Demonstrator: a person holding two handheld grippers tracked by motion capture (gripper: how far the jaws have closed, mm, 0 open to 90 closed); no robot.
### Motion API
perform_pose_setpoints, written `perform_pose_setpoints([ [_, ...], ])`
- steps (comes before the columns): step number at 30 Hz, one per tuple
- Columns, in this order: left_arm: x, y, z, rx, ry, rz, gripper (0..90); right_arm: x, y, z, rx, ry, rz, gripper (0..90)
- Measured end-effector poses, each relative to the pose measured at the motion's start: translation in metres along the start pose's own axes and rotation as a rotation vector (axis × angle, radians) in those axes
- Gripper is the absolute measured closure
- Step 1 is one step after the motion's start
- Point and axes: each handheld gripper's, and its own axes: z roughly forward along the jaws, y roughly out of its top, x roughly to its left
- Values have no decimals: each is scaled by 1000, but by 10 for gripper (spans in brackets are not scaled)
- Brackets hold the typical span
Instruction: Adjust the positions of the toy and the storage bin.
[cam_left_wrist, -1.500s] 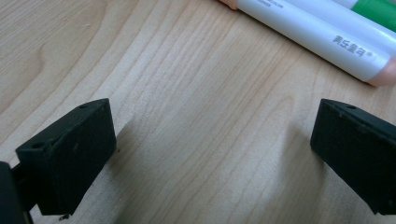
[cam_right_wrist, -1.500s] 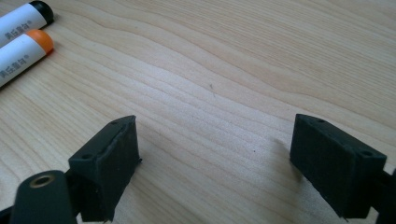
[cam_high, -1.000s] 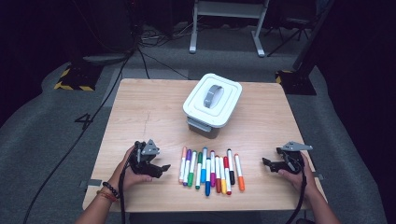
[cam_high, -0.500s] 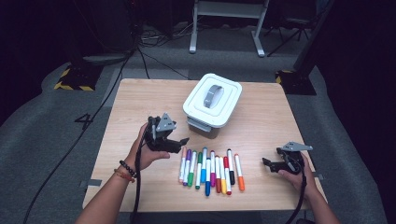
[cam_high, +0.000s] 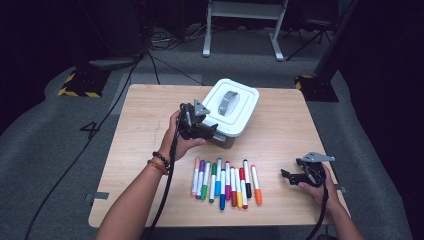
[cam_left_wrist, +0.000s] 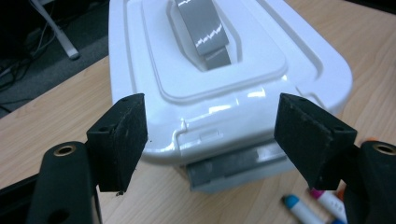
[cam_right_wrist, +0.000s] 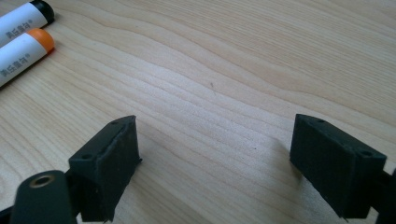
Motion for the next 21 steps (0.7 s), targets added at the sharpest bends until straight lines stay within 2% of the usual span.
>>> perform_pose_setpoints([
  [2, 0, 4, 6, -5, -11, -11, 263, 0, 0, 0, 0, 0, 0, 159],
  [6, -3, 14, 19, -15, -17, -1, 261, 0, 0, 0, 0, 0, 0, 159],
  [9, -3, 18, 27, -20, -23, -25, 262, 0, 0, 0, 0, 0, 0, 159],
  [11, -3, 20, 34, -2, -1, -38, 262, 0, 0, 0, 0, 1, 0, 159],
  [16, -3, 27, 48, 2, 11, -51, 268, 0, 0, 0, 0, 1, 0, 159],
  [18, -1, 29, 54, 18, 34, -63, 277, 0, 0, 0, 0, 1, 0, 159],
  [20, 2, 31, 60, 25, 45, -88, 326, 0, 0, 0, 0, 1, 0, 159],
  [21, 3, 31, 62, 30, 66, -89, 368, 0, 0, 0, 0, 0, 0, 160],
])
